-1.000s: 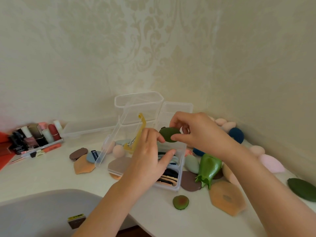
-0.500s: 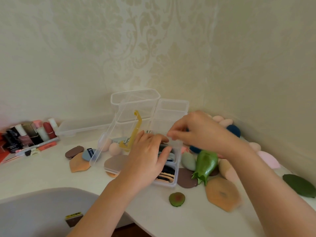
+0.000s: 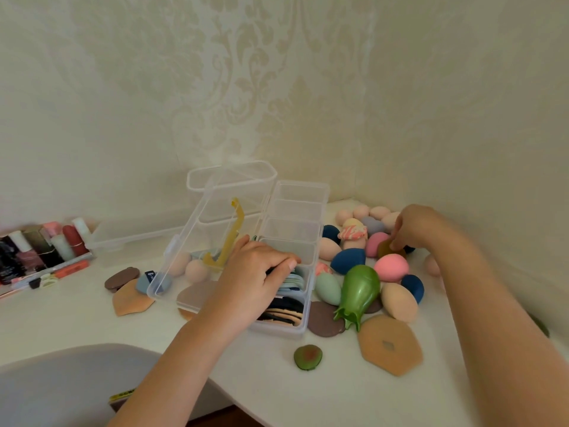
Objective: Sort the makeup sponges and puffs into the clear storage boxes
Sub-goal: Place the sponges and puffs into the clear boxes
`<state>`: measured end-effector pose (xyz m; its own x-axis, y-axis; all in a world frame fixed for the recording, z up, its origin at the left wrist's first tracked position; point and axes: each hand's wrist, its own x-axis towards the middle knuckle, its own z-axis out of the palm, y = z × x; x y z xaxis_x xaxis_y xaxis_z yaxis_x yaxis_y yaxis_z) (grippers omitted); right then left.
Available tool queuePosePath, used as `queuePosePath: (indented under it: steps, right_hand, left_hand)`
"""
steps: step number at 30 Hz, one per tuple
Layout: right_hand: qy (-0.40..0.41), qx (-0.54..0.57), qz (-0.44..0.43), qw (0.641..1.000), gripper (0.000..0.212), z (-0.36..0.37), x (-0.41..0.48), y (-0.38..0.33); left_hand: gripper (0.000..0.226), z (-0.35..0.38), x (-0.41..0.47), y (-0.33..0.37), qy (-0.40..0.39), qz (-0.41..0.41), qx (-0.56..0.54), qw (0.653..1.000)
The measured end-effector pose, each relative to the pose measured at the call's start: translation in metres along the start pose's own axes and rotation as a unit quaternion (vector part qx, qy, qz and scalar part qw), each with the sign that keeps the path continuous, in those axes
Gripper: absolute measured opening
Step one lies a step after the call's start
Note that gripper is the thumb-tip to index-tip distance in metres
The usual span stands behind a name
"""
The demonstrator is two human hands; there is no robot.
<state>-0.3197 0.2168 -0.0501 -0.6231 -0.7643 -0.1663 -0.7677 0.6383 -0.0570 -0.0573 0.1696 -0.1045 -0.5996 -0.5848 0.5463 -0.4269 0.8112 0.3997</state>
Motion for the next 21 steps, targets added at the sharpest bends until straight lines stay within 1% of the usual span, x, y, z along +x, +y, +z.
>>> queuePosePath:
  steps: [3,5,7,9,10,13,15,17,19,21]
  right_hand:
    - [0.014,0.042,0.006,0.999,0.041,-0.004,-0.002,0.0]
    - [0.053,0.071,-0.002,0.996,0.035,-0.009,-0.006,0.002]
    - [0.114,0.106,-0.021,0.988,0.024,-0.014,-0.013,0.001]
    - [0.167,0.138,-0.05,0.975,0.012,-0.018,-0.021,-0.003]
    - [0.189,0.157,-0.07,0.967,0.01,-0.019,-0.025,-0.006]
    - [0.243,0.247,-0.162,0.924,0.013,-0.022,-0.035,-0.016]
    - [0.251,0.309,-0.232,0.888,0.013,-0.023,-0.045,-0.026]
    - [0.235,0.338,-0.296,0.862,0.013,-0.02,-0.057,-0.041]
    - [0.209,0.33,-0.348,0.852,0.011,-0.013,-0.069,-0.054]
    - [0.195,0.312,-0.386,0.846,0.011,-0.006,-0.078,-0.066]
  left_hand:
    - [0.052,0.001,-0.001,0.001,-0.004,0.001,0.015,1.0]
    - [0.051,0.003,-0.002,0.0,0.009,0.001,0.024,1.0]
    - [0.048,0.004,-0.003,0.0,0.023,-0.003,0.032,0.999]
    - [0.043,0.005,-0.003,0.0,0.036,0.006,0.048,0.998]
    - [0.041,0.005,-0.003,0.0,0.041,0.012,0.053,0.998]
    - [0.039,0.004,-0.003,0.0,0.048,0.01,0.053,0.997]
    - [0.033,0.003,-0.004,0.002,0.046,-0.001,0.038,0.998]
    - [0.017,0.002,-0.005,0.006,0.052,-0.02,0.015,0.998]
    - [0.017,0.001,-0.006,0.008,0.055,-0.042,0.004,0.998]
    - [0.017,0.001,-0.007,0.008,0.054,-0.045,0.007,0.998]
